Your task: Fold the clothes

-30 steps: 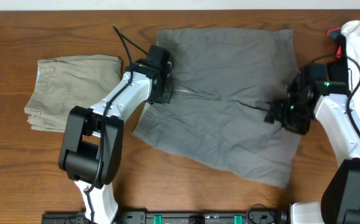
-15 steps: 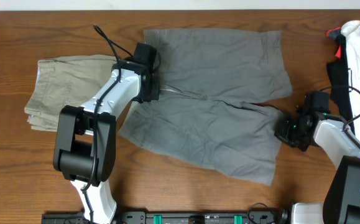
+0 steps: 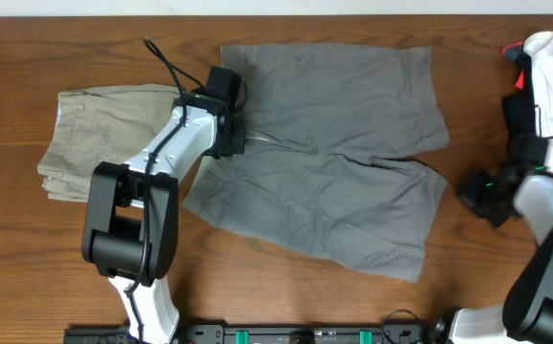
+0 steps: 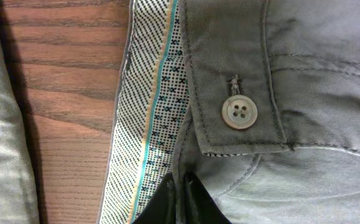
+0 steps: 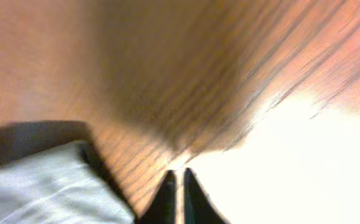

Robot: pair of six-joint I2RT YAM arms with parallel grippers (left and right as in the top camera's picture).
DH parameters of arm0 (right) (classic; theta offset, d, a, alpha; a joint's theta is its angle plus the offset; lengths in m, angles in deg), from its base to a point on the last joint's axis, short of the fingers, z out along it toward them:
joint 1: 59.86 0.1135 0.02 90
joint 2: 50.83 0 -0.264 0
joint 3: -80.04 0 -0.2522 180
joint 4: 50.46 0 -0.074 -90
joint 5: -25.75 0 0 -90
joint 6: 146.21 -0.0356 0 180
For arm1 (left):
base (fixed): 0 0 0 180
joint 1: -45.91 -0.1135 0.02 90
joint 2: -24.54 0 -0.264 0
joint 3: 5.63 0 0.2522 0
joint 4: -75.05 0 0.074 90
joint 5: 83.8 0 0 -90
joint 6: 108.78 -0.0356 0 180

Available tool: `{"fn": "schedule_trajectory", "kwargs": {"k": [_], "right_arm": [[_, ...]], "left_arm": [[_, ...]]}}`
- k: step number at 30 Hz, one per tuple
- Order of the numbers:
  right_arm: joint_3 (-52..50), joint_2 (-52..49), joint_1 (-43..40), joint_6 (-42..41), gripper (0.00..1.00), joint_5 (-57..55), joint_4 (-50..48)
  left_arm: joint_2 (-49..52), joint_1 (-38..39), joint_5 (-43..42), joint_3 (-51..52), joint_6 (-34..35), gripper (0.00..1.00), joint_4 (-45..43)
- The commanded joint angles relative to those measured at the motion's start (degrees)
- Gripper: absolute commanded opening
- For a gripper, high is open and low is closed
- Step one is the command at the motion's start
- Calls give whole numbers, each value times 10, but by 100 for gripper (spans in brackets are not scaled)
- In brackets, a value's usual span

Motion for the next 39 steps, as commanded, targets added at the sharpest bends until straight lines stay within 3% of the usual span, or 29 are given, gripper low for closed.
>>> {"fn": "schedule_trajectory", "kwargs": {"k": [1,4,9,13,16,22,24,27,29,32,33,36,39], "right_arm": [[59,0,-20,108,22,157,31],[68,0,-10,174,34,266,78],[30,-3,38,171,33,228,96],[-50,-4,79,105,29,161,9],[-103,-4,87,38,18,80,-61],[-121,-4,50,-51,13,-183,-86],[-110,-4,35,-50,12,-181,-95],[-80,-4,24,-32,12,-169,-100],[-54,-4,24,3,15,-157,-107],[-4,-4,24,62,27,-114,-100],[8,-4,24,65,32,-100,-92],[59,-2,23,76,57,-28,-45],[104,4,22,104,62,36,12]], "left_arm": [[0,-2,15,4,3,11,0],[0,-2,15,4,3,13,0],[0,-2,12,4,3,14,-2],[0,-2,10,3,3,15,-2],[0,-2,10,3,3,15,-2],[-1,-2,10,0,3,15,-1],[-1,-2,10,-3,3,16,-1],[-1,-2,10,-14,3,29,-1],[-2,-2,10,-22,3,41,0],[-8,-2,10,-32,3,50,9],[-10,-2,6,-34,3,52,15],[-26,-2,-14,-39,3,54,47],[-50,-2,-15,-39,0,53,77]]}}
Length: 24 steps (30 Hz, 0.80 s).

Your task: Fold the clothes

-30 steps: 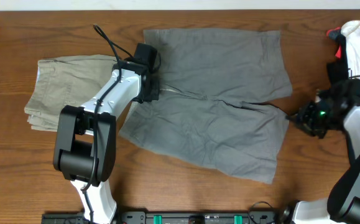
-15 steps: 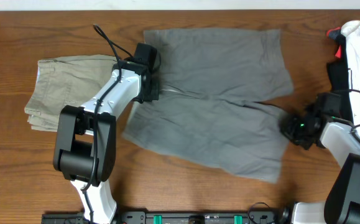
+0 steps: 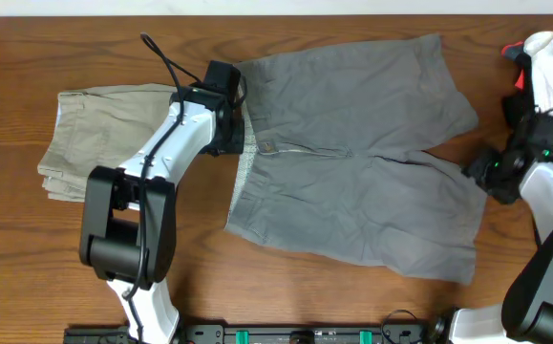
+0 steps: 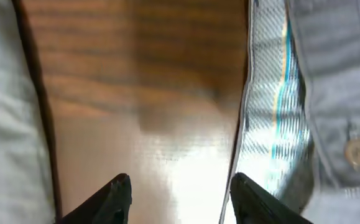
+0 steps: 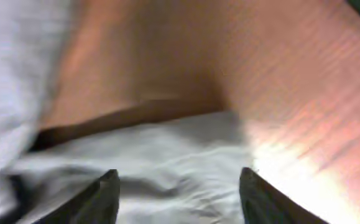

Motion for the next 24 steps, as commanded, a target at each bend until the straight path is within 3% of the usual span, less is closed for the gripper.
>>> {"fn": "schedule_trajectory", "kwargs": {"k": [1,6,9,13,17,24], "right_arm": [[52,8,-7,50,62,97,51],[75,30,-7,72,55,198,143],[68,30,1,82,46,193,185],[21,30,31,82,9,193,131],[-26,24,68,54,5,189,130],[-59,24,85,54,20,110,186]], "left_arm": [[-48,-2,-9,-12,-5,53,26],[-130,-2,-11,-12,-4,52,75],[-172,-2,-16,-12,-4,52,104],[-216,-2,-70,-12,-5,52,141],[-221,11,-138,-10,-29,53,190],[-219,27,-138,66,27,48,229]]}}
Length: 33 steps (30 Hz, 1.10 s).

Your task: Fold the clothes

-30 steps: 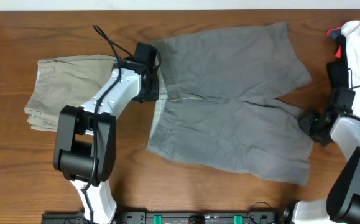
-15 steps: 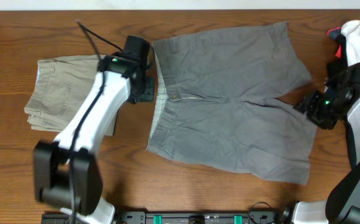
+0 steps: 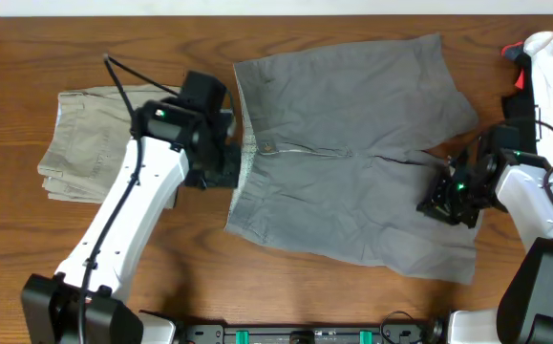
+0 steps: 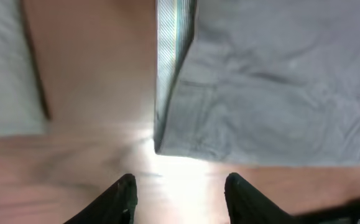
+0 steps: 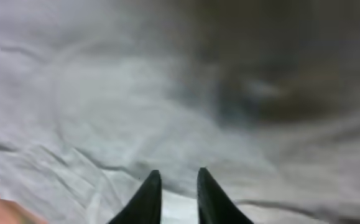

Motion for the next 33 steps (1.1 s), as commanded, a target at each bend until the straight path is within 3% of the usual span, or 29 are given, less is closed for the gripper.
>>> {"fn": "schedule_trajectory", "kwargs": {"k": [1,9,14,15,17,20,27,29,33], "right_arm": [[-16,2,3,-4,19,-41,-5],[-131,1,5,-79,14,-87,-240],[-150,-5,5,-113,13,-71,-345],[-150,-5,5,-113,15,-54,-360],[-146,-5,5,-112,30,-7,-379],[-125,-1,3,-90,50,49,-372],[-53,63,-14,-17,57,132,-259],[-34,88,-14,7,58,132,-213],[-15,143,-14,35,61,132,-142]], "left_arm": [[3,0,-14,44,38,48,-2],[3,1,-54,139,77,49,-53],[3,1,-56,181,90,49,-86],[3,1,-56,184,90,49,-89],[3,1,-56,188,91,49,-94],[3,1,-59,196,95,49,-101],[3,1,-69,246,142,50,-134],[3,1,-69,266,153,60,-166],[3,1,-69,304,195,67,-229]]}}
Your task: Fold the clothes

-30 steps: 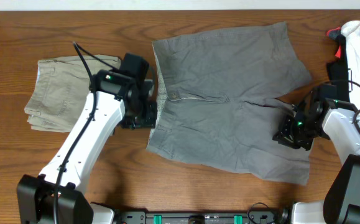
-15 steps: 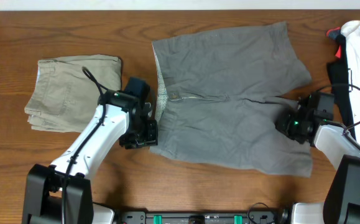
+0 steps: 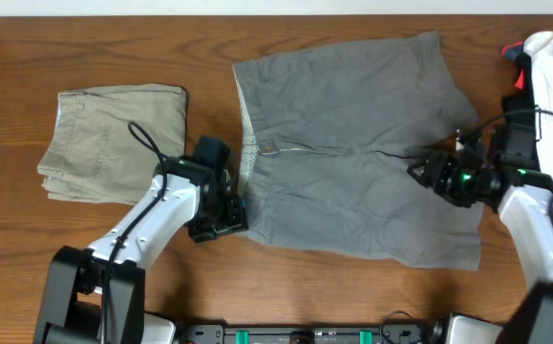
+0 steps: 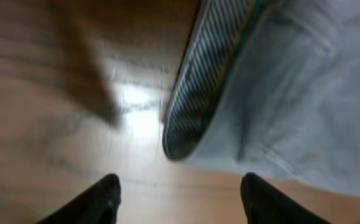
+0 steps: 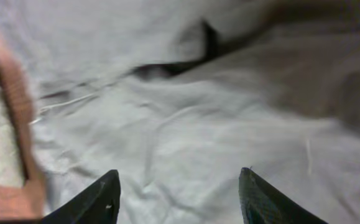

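Note:
Grey shorts [image 3: 352, 153] lie spread flat across the middle of the table, waistband to the left, legs to the right. My left gripper [image 3: 226, 218] is open at the waistband's near-left corner [image 4: 192, 124], whose patterned lining shows, with bare wood between its fingertips [image 4: 108, 186]. My right gripper [image 3: 427, 174] is open over the cloth near the crotch, between the two legs; in the right wrist view the grey fabric [image 5: 186, 137] fills the frame between the fingertips [image 5: 248, 180].
A folded khaki garment [image 3: 109, 141] lies at the left. White clothing with a red tag [image 3: 548, 57] sits at the far right edge. Bare wood table [image 3: 28, 258] surrounds the shorts.
My left gripper moved from beside the waistband's middle down to its near corner. My right gripper shifted up and left from the lower leg's hem to the crotch area and opened wider.
At first my left gripper was shut at the waistband by the button and the shorts lay further left, the right gripper off the cloth. Then the shorts lay shifted right and both grippers were open. Since then both grippers have moved to new spots on the shorts.

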Robot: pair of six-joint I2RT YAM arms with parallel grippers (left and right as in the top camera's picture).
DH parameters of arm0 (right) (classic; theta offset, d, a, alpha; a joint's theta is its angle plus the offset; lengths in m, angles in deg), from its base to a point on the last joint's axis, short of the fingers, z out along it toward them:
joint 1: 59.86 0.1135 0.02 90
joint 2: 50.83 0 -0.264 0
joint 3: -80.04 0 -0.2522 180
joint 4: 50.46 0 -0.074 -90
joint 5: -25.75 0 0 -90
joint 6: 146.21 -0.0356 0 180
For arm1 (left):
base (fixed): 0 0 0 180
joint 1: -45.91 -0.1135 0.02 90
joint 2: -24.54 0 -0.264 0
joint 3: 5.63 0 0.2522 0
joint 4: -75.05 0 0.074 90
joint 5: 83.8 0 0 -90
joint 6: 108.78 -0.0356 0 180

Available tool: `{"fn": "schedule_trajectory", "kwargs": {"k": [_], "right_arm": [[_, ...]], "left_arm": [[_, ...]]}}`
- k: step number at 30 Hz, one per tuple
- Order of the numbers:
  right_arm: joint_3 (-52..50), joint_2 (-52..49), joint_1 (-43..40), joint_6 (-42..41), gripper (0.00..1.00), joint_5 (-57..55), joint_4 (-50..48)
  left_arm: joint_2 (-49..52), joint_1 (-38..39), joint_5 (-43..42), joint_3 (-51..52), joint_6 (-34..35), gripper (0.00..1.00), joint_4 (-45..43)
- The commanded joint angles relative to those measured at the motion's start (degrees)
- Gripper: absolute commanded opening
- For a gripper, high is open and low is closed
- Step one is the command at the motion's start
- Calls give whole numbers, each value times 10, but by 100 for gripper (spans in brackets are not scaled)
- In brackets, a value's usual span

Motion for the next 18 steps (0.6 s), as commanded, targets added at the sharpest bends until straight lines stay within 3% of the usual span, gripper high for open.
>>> {"fn": "schedule_trajectory", "kwargs": {"k": [1,5,14,18], "right_arm": [[15,49,-9,43,63,20,33],[15,91,-9,44,66,18,79],[15,107,-9,51,66,3,165],[15,107,-9,51,65,-27,176]], "left_arm": [[3,1,-3,26,54,67,-29],[3,1,-4,43,96,67,-61],[3,1,-3,59,100,66,-132],[3,1,-1,59,100,41,-141]]}}
